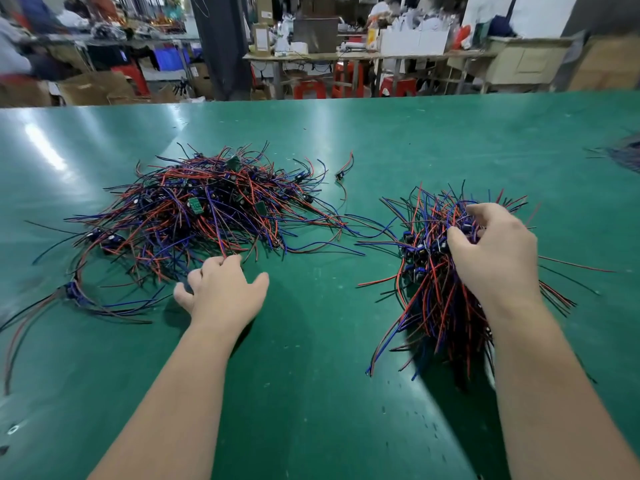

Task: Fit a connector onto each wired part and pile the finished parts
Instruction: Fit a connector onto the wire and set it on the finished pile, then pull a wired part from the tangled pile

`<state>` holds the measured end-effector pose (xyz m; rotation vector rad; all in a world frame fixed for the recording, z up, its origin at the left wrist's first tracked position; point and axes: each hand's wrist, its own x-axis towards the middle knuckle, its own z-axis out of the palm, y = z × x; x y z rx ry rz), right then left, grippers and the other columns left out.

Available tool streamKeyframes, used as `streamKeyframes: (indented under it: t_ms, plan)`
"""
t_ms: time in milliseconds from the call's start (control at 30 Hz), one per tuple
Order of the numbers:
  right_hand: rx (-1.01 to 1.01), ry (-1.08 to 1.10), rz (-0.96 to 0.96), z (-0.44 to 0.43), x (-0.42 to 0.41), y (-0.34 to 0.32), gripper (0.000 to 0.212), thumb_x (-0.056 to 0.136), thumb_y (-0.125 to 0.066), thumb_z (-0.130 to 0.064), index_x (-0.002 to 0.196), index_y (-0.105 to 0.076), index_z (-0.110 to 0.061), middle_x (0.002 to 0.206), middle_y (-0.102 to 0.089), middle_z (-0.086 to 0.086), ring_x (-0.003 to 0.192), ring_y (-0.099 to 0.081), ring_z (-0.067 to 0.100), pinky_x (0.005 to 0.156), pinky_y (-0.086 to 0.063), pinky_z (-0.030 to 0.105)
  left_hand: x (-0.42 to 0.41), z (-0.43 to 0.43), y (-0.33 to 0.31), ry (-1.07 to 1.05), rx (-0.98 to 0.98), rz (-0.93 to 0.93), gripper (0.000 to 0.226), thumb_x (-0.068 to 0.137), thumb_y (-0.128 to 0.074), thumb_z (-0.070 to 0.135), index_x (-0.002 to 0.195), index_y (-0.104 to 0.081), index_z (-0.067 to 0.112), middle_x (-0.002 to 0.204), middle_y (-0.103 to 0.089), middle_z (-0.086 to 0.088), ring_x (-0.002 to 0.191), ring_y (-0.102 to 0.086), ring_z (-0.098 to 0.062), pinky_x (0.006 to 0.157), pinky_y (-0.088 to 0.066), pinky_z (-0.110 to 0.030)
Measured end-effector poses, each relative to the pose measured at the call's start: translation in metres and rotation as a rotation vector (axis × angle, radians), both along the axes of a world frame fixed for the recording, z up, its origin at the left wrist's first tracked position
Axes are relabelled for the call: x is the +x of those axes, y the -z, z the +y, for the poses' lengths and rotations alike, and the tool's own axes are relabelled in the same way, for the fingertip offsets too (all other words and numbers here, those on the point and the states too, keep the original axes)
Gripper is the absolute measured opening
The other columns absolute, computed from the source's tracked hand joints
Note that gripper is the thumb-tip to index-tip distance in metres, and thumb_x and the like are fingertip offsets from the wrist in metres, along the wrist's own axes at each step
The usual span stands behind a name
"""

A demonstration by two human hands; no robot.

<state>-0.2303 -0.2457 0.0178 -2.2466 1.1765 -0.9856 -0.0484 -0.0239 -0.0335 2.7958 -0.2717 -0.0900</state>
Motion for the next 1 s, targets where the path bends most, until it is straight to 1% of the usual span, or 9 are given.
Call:
streamKeyframes:
  t_ms: [133,267,367,467,633,700,833,900,1000]
  plan:
    - [-0.044,-0.045,0.021,0.008,0.005,0.003,0.035,0.086,-0.061,-0.017,0.121,-0.062,-0.012,0.115,-0.06,0.013,0.106,-0.054,0.027,0.091,-0.037,0.028,0.002,-0.001,-0.003,-0.038,-0.104,-0.002,0.05,0.085,-0.055,0.046,0.132,-0.052,0.031,0.132,-0.05,-0.005,0.126,-0.036,-0.03,0.105,-0.021,-0.047]
    - [-0.136,-0.182,-0.188,0.028,0.012,-0.001,0.021,0.082,-0.061,-0.004,0.1,-0.071,-0.01,0.094,-0.065,0.007,0.085,-0.061,0.022,0.083,-0.042,0.022,-0.003,-0.001,-0.012,-0.045,-0.49,-0.109,0.032,0.084,-0.057,0.037,0.115,-0.064,0.035,0.107,-0.064,0.003,0.106,-0.053,-0.026,0.093,-0.029,-0.039]
    - [0.153,-0.406,-0.254,0.046,0.02,0.0,0.019,0.085,-0.061,-0.004,0.086,-0.071,-0.021,0.077,-0.07,-0.003,0.072,-0.067,0.013,0.07,-0.053,0.023,-0.016,-0.006,-0.02,0.09,-0.898,-0.154,0.013,0.082,-0.067,0.027,0.094,-0.071,0.029,0.093,-0.069,0.006,0.083,-0.062,-0.015,0.085,-0.049,-0.037]
    - [0.418,-0.594,-0.278,0.054,0.024,0.001,0.022,0.091,-0.057,-0.005,0.085,-0.068,-0.024,0.075,-0.072,-0.002,0.068,-0.07,0.012,0.064,-0.053,0.021,-0.038,-0.012,-0.029,0.285,-1.171,-0.006,0.01,0.078,-0.071,0.016,0.081,-0.073,0.025,0.079,-0.071,0.007,0.069,-0.06,-0.003,0.068,-0.048,-0.021]
    - [0.996,-0.796,-0.313,0.06,0.027,0.003,0.018,0.097,-0.048,-0.024,0.109,-0.06,-0.018,0.095,-0.069,0.015,0.074,-0.065,0.022,0.061,-0.05,0.024,-0.074,-0.021,-0.03,0.829,-1.113,0.271,0.015,0.071,-0.068,0.007,0.073,-0.077,0.019,0.076,-0.066,0.011,0.082,-0.062,-0.007,0.075,-0.046,-0.027]
    - [1.067,-0.852,-0.288,0.063,0.026,0.004,0.024,0.086,-0.059,-0.023,0.109,-0.062,-0.014,0.096,-0.07,0.019,0.072,-0.066,0.021,0.058,-0.054,0.024,-0.087,-0.023,-0.028,0.981,-1.013,0.307,0.015,0.071,-0.069,0.004,0.075,-0.078,0.016,0.075,-0.066,0.012,0.081,-0.062,-0.006,0.077,-0.046,-0.024]
    - [1.103,-0.865,-0.244,0.065,0.024,0.006,0.034,0.065,-0.072,-0.015,0.097,-0.067,-0.006,0.098,-0.07,0.024,0.082,-0.067,0.025,0.076,-0.056,0.032,-0.093,-0.024,-0.029,1.157,-0.906,0.311,0.014,0.073,-0.065,0.001,0.076,-0.075,0.009,0.076,-0.066,0.002,0.078,-0.061,-0.009,0.079,-0.044,-0.02]
    - [1.105,-0.802,-0.352,0.064,0.027,0.007,0.021,0.068,-0.071,0.0,0.089,-0.067,-0.002,0.09,-0.071,0.021,0.078,-0.068,0.023,0.073,-0.056,0.027,-0.093,-0.023,-0.03,1.102,-0.959,0.406,0.014,0.072,-0.059,0.002,0.069,-0.072,0.008,0.074,-0.067,-0.002,0.076,-0.061,-0.01,0.075,-0.045,-0.02]
    - [1.093,-0.703,-0.618,0.058,0.03,0.005,0.02,0.072,-0.061,0.016,0.08,-0.066,-0.001,0.078,-0.072,0.013,0.075,-0.069,0.018,0.067,-0.055,0.017,-0.086,-0.029,-0.029,0.639,-1.037,0.539,0.026,0.076,-0.055,0.021,0.054,-0.062,0.01,0.066,-0.067,-0.008,0.06,-0.06,-0.014,0.05,-0.046,-0.022]
